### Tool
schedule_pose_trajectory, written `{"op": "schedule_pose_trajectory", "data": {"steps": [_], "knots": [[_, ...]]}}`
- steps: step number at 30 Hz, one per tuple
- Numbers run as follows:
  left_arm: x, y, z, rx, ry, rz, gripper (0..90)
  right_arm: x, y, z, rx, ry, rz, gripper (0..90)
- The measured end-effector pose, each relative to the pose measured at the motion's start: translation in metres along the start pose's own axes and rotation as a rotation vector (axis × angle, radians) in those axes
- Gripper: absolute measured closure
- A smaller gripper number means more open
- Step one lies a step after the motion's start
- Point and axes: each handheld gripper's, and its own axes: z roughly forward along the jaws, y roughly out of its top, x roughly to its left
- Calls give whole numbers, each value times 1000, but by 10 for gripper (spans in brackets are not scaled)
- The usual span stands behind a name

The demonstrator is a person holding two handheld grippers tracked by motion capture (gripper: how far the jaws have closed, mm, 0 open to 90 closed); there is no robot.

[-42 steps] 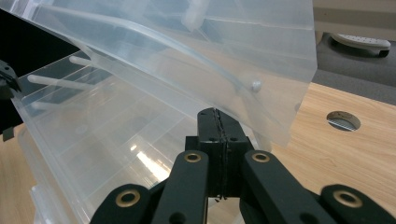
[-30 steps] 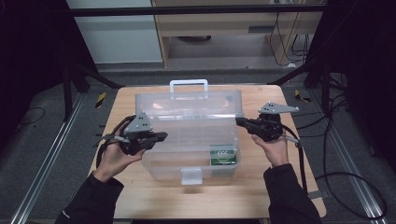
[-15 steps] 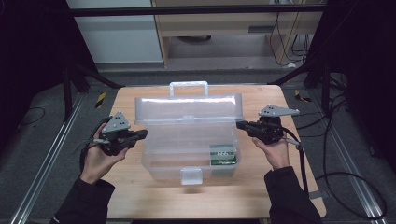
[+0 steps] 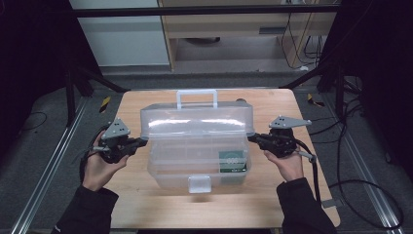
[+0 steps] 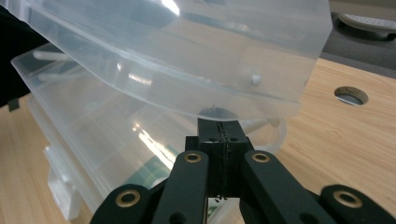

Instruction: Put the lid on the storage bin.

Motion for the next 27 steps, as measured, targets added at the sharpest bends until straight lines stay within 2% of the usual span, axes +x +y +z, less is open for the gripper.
{"op": "schedule_pose_trajectory", "data": {"steps": [9,12,13,16,18,20,24,25,26,27], "knots": [[-2,-14,3,38,-18,-4,897,2,-12,-9,45,-27,-3,900],[-2,-20,7,77,-28,10,895,4,-20,-9,64,-27,-8,900],[-2,-20,7,77,-28,10,894,4,-20,-9,64,-27,-8,900],[-1,-24,8,96,-23,12,893,7,-25,-9,79,-33,-16,900],[0,-28,11,119,0,26,890,9,-30,-10,91,-32,-20,900],[10,-36,15,144,6,6,881,9,-39,-13,123,-46,-34,900],[21,-46,22,173,20,-25,872,4,-48,-18,131,-61,-16,899],[23,-48,24,177,23,-35,867,0,-51,-21,127,-76,-3,898],[27,-53,27,185,37,-50,845,-6,-56,-23,115,-116,8,892],[27,-53,27,185,37,-50,833,-6,-56,-23,115,-116,8,892]]}}
